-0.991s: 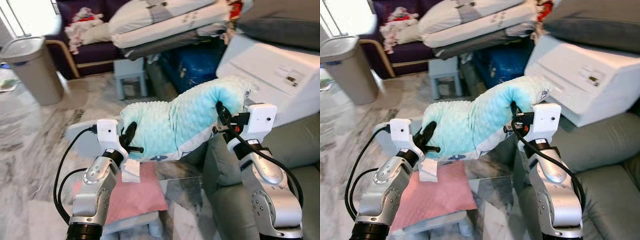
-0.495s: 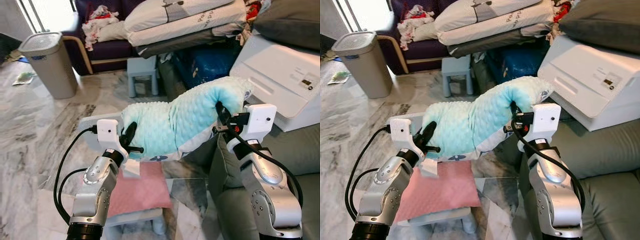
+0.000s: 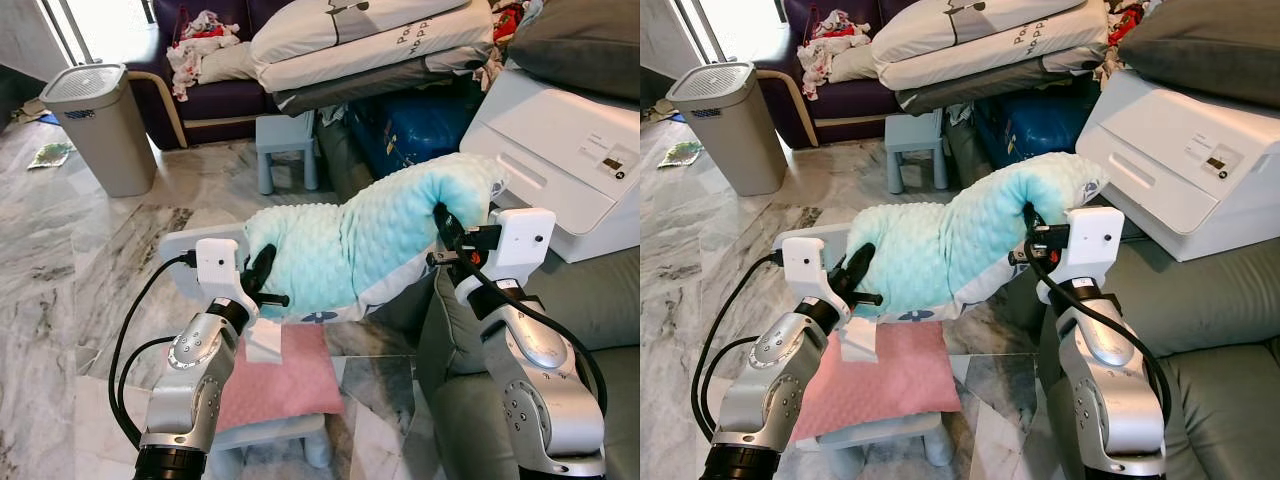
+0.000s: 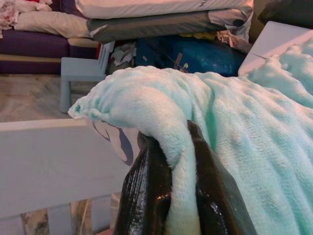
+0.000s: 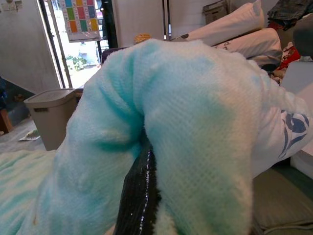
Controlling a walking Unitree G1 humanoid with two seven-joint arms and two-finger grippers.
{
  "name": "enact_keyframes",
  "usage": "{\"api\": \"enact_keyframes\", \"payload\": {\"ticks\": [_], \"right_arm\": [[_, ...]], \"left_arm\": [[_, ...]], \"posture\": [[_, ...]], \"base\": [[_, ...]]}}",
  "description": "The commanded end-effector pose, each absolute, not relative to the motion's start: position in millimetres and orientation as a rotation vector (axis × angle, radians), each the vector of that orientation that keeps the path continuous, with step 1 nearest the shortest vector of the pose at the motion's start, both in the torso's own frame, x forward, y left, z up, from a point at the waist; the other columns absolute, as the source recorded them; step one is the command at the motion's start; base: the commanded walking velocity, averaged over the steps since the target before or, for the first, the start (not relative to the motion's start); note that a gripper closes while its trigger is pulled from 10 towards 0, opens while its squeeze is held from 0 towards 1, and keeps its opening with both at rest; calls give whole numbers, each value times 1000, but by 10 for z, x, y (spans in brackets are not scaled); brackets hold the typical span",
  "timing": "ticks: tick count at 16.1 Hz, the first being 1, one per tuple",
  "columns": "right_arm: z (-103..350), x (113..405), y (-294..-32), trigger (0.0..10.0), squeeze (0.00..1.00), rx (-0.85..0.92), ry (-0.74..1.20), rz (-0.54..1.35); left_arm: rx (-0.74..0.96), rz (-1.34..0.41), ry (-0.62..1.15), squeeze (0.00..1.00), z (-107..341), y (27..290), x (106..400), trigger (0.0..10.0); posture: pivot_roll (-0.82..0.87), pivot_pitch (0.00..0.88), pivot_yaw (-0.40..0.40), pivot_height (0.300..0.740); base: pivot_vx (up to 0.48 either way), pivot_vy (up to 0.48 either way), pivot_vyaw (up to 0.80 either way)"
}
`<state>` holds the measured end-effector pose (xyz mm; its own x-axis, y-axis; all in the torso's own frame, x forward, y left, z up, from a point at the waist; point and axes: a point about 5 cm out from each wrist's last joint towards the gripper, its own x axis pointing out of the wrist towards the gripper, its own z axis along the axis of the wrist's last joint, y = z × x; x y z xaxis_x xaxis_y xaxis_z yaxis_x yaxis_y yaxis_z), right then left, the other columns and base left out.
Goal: Move the pillow to the sofa
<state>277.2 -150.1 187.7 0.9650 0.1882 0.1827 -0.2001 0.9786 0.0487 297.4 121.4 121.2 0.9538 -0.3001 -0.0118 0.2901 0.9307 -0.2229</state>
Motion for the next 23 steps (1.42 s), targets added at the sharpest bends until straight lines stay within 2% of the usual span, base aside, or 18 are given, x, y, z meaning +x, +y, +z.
{"api": "enact_keyframes", "payload": {"ticks": [1, 4, 11, 16, 23], "right_arm": [[1921, 2767, -1476, 10000, 0, 74, -199, 212], [1912, 2769, -1466, 10000, 0, 77, -195, 214], [1773, 2741, -1539, 10000, 0, 70, -149, 171], [1622, 2711, -1640, 10000, 0, 57, -105, 130], [1452, 2695, -1738, 10000, 0, 62, -41, 84]], "left_arm": [[-225, -314, 43, 0, 1230, 1203, 2974, 10000], [-223, -312, 46, 0, 1222, 1211, 2970, 10000], [-211, -301, 53, 0, 1212, 1254, 2954, 10000], [-182, -276, 111, 0, 1049, 1391, 2894, 10000], [-187, -258, 141, 0, 970, 1448, 2858, 10000]], "posture": [[-198, 25, 62, 740], [-198, 25, 62, 740], [-185, 34, 65, 740], [-177, 37, 69, 740], [-174, 38, 65, 740]], "base": [[0, 0, 0], [0, 0, 0], [-229, 0, 0], [-313, 0, 0], [-311, 0, 0]]}}
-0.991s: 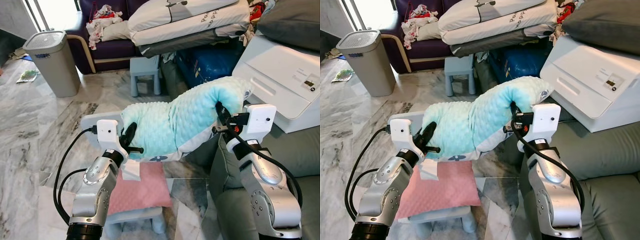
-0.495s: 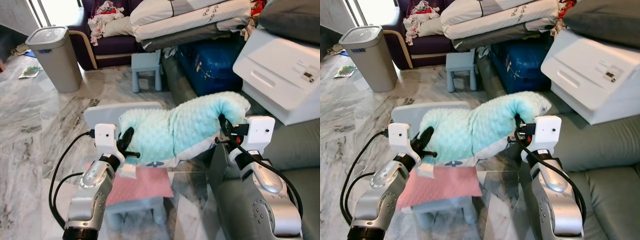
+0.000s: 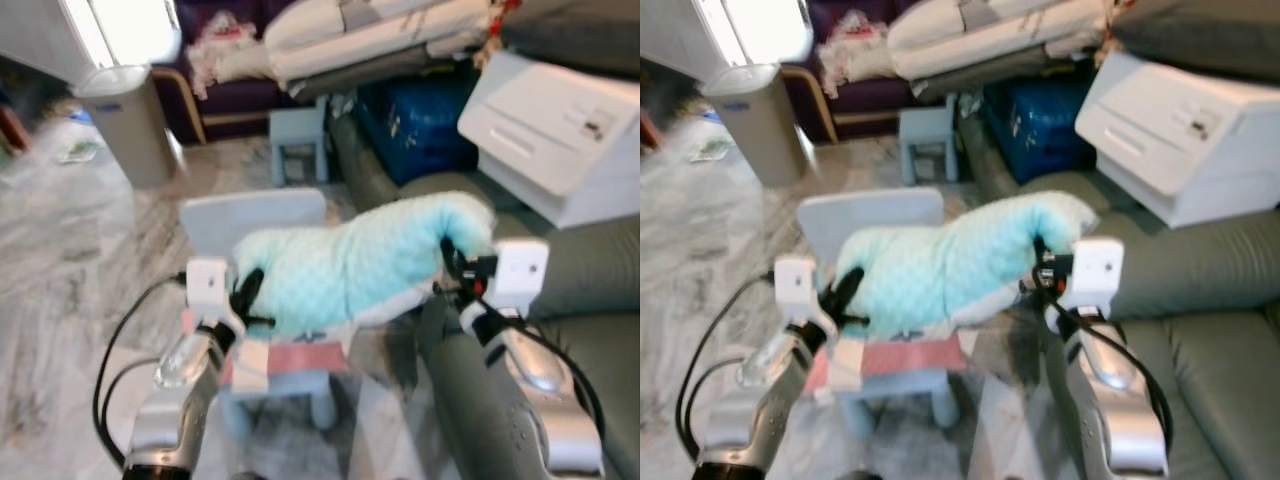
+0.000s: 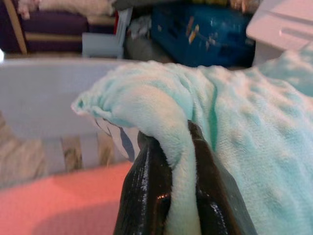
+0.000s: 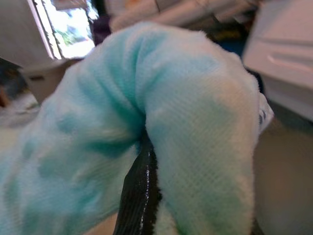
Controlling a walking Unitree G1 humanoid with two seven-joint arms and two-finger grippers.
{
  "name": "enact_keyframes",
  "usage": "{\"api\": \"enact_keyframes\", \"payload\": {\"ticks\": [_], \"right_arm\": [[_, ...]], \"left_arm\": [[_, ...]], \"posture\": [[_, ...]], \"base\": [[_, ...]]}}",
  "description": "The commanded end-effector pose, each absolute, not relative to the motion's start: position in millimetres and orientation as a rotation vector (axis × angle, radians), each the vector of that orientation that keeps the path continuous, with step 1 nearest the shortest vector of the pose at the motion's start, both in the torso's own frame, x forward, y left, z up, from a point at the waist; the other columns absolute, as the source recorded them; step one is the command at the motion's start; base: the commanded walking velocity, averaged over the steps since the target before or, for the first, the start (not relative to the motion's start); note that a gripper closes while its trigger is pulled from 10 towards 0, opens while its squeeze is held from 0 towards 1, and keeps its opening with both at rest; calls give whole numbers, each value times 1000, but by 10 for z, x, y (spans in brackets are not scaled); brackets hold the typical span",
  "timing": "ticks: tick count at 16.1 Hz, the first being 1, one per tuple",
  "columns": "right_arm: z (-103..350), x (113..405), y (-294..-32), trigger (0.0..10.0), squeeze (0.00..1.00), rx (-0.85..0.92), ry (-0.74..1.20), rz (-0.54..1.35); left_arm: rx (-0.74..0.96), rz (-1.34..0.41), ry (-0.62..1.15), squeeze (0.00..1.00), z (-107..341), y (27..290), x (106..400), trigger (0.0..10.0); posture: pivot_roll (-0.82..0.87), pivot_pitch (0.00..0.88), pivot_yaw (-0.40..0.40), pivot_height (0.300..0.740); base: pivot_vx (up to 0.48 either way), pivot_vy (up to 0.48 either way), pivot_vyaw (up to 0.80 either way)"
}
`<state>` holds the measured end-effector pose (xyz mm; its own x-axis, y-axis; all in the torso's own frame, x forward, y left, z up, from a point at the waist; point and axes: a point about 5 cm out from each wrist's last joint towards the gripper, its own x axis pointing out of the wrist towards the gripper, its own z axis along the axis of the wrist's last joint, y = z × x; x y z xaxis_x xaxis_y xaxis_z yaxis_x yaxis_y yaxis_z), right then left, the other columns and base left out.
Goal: Move the pillow to the sofa
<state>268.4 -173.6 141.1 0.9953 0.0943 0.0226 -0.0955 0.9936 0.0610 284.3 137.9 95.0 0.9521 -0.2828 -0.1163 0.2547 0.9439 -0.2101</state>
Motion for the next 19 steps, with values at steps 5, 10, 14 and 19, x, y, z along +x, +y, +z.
{"api": "enact_keyframes", "payload": {"ticks": [5, 10, 14, 19], "right_arm": [[1449, 2699, -1725, 10000, 0, 77, -41, 80], [1418, 2703, -1689, 10000, 0, 87, -28, 98], [1444, 2715, -1683, 10000, 0, 92, -37, 100], [1469, 2719, -1696, 10000, 0, 90, -49, 95]], "left_arm": [[-185, -257, 145, 0, 968, 1456, 2850, 10000], [-202, -239, 152, 0, 969, 1475, 2886, 10000], [-201, -242, 144, 0, 1005, 1470, 2945, 10000], [-188, -238, 131, 0, 1042, 1496, 3023, 10000]], "posture": [[-173, 42, 67, 740], [-170, 44, 71, 740], [-175, 40, 73, 740], [-183, 40, 76, 740]], "base": [[-311, 0, 0], [0, 0, 0], [0, 240, 0], [0, 480, 0]]}}
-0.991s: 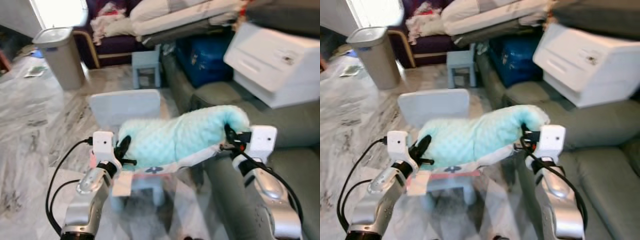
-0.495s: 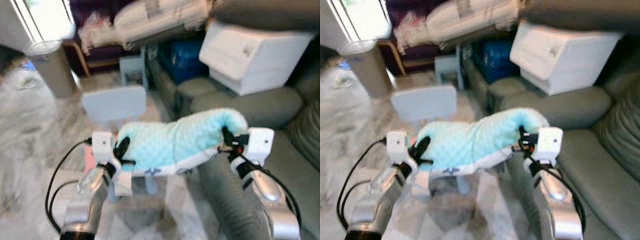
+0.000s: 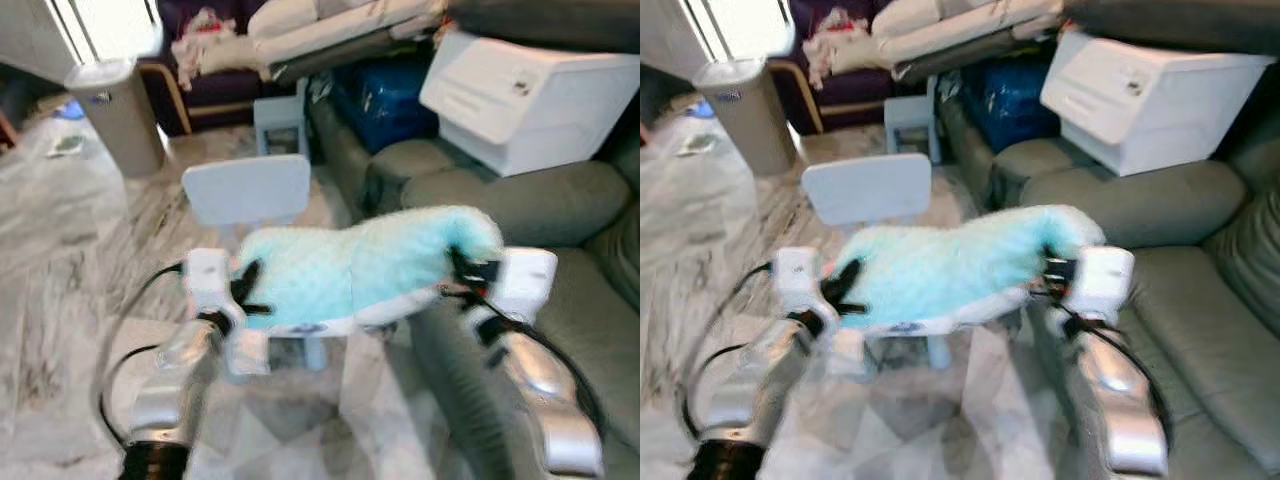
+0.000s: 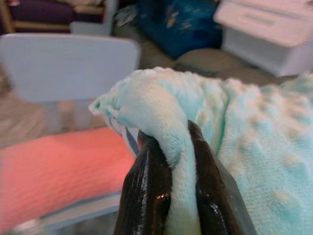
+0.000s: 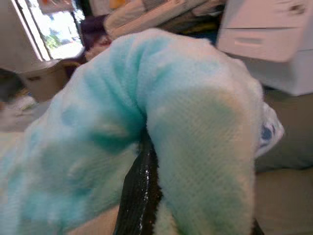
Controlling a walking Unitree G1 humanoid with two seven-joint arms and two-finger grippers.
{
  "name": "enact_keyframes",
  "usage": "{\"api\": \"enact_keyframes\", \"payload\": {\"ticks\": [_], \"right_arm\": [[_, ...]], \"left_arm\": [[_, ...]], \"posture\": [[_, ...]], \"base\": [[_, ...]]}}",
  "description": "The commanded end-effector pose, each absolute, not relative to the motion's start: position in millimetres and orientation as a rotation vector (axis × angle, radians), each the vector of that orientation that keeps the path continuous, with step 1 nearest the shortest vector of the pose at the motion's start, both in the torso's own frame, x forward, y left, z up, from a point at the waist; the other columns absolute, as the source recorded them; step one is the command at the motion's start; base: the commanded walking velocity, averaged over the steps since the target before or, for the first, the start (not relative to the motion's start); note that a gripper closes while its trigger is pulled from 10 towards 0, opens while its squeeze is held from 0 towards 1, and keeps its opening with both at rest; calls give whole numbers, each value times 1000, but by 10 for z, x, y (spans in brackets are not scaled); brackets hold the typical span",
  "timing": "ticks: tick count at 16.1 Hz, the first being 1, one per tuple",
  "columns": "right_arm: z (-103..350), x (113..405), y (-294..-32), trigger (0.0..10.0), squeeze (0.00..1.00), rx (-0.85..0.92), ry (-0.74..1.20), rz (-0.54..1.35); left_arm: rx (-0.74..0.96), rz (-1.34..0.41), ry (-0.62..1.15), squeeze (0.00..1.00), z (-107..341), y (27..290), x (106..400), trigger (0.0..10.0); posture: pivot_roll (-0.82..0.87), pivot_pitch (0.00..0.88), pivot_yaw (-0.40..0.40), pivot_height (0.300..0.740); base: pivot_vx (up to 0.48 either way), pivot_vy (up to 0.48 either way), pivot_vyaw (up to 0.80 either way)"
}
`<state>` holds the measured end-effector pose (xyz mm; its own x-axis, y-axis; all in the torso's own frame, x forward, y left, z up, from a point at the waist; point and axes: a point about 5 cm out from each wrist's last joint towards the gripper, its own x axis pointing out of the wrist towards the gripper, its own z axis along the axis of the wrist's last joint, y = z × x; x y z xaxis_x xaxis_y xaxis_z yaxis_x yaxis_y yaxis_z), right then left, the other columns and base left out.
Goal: Move the pillow to the sofa
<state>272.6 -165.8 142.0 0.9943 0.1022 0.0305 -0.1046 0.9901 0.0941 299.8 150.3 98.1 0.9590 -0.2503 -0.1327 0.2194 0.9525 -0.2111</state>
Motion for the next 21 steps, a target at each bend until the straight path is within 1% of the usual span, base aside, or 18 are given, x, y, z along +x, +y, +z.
{"api": "enact_keyframes", "payload": {"ticks": [1, 8, 18, 20, 21], "right_arm": [[1468, 2718, -1692, 10000, 0, 90, -49, 95], [1474, 2723, -1689, 10000, 0, 92, -55, 90], [1472, 2730, -1697, 10000, 0, 88, -50, 86], [1470, 2731, -1697, 10000, 0, 88, -50, 84], [1470, 2729, -1698, 10000, 0, 88, -50, 83]], "left_arm": [[-186, -238, 131, 0, 1044, 1499, 3029, 10000], [-161, -237, 140, 0, 1055, 1538, 3105, 10000], [-140, -256, 150, 0, 1043, 1500, 3125, 10000], [-134, -248, 147, 0, 1041, 1505, 3128, 10000], [-126, -245, 149, 0, 1040, 1507, 3132, 10000]], "posture": [[-184, 40, 79, 740], [-185, 39, 83, 740], [-187, 35, 84, 740], [-189, 33, 84, 740], [-190, 33, 83, 740]], "base": [[0, 480, 0], [0, 480, 0], [0, 480, 0], [0, 349, 0], [0, 0, 0]]}}
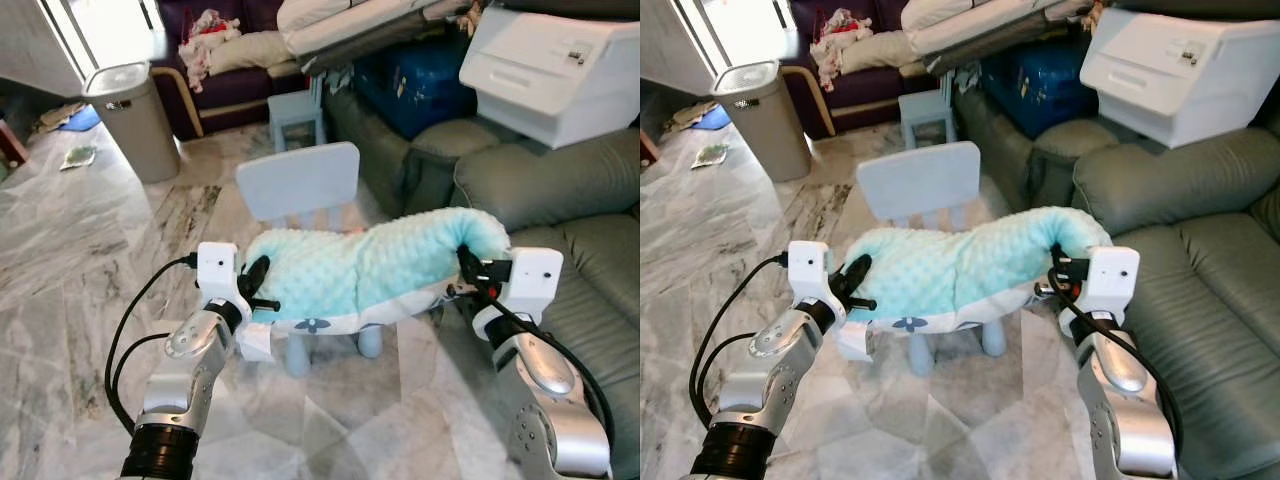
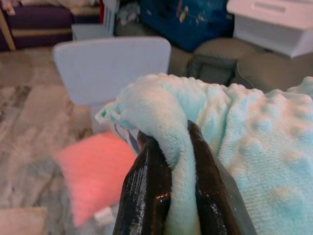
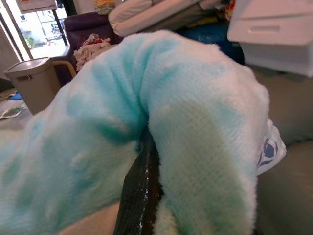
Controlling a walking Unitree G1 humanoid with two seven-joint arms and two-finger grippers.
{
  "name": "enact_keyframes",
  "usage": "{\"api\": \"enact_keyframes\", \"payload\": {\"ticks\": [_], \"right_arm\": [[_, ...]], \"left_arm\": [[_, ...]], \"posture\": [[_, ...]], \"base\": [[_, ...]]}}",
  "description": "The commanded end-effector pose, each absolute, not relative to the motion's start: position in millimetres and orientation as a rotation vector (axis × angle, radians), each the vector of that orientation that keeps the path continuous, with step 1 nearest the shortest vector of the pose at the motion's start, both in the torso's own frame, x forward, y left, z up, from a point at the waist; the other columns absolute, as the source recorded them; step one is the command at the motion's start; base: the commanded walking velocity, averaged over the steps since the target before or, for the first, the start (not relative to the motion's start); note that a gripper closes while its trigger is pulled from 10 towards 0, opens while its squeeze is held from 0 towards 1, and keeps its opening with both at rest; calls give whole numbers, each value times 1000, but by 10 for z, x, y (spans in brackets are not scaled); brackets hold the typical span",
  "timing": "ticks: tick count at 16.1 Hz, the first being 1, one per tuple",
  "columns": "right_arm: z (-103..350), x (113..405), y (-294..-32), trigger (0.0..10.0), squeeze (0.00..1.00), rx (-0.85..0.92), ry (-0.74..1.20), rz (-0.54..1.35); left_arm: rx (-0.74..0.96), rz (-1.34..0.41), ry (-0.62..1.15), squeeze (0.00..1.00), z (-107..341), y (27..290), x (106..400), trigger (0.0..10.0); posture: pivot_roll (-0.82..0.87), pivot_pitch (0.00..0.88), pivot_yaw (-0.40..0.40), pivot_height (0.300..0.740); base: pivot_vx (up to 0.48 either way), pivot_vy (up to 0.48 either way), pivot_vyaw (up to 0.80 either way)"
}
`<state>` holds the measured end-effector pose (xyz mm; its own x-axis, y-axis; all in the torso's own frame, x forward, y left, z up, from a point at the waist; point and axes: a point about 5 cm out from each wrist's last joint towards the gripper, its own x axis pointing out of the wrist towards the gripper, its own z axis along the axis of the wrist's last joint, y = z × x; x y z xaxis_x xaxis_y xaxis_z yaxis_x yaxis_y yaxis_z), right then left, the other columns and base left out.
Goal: Move the pillow to the sofa
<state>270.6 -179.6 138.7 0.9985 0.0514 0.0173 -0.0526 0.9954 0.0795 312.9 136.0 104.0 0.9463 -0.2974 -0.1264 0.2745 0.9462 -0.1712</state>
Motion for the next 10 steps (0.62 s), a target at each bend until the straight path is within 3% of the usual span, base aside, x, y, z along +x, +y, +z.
{"api": "enact_keyframes", "payload": {"ticks": [1, 10], "right_arm": [[1470, 2730, -1700, 10000, 0, 87, -50, 82], [1481, 2742, -1711, 10000, 0, 85, -51, 73]], "left_arm": [[-120, -248, 142, 0, 1046, 1503, 3134, 10000], [-107, -249, 127, 0, 1068, 1494, 3156, 10000]], "posture": [[-190, 33, 83, 740], [-191, 35, 83, 740]], "base": [[0, 0, 0], [0, 0, 0]]}}
